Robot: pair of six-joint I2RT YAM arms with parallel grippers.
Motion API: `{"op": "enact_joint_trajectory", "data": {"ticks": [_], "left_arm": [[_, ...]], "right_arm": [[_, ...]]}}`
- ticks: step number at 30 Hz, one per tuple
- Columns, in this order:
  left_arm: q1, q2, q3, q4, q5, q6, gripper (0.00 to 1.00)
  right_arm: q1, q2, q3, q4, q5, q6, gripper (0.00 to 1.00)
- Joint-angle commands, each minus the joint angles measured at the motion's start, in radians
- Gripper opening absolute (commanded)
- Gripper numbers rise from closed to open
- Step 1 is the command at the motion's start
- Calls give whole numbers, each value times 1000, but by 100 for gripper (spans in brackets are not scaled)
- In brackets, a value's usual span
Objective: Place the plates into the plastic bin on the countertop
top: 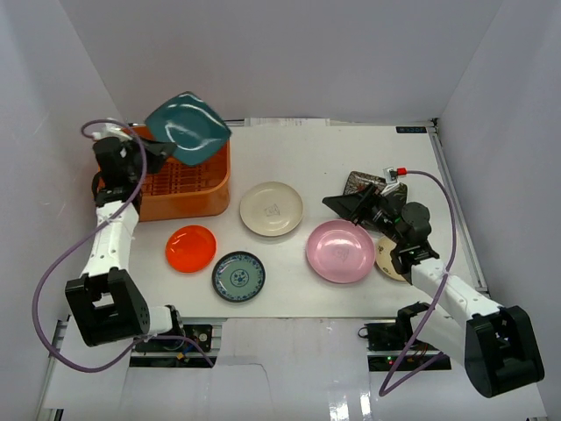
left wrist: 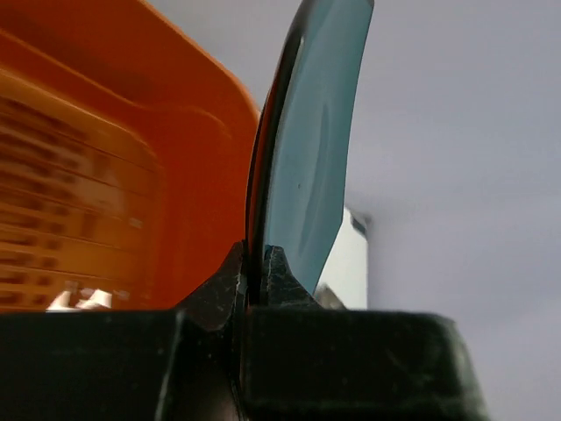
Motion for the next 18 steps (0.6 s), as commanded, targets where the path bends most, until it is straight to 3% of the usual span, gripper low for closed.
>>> {"op": "enact_joint_trajectory", "data": {"ticks": [1, 3, 7, 13, 15, 16, 18], "left_arm": [[118, -51, 16, -47, 13, -37, 0], [173, -31, 7, -76, 8, -27, 0], [182, 90, 57, -148, -82, 36, 0], [182, 250, 128, -182, -56, 64, 1], [182, 305, 163, -206, -45, 82, 8], [182, 317, 186, -220, -53, 87, 19], [182, 343, 201, -239, -71, 107, 33]], "right_arm": [[-5, -27, -27, -110, 9, -129, 82], [-7, -35, -34, -137, 12, -149, 81], [-5, -48, -34, -187, 46, -215, 81], [-8, -85, -19, -286, 115, -290, 81], [-7, -94, -10, -309, 140, -316, 81], [-10, -98, -8, -320, 160, -321, 81], [-10, -98, -2, -329, 175, -329, 81]]}}
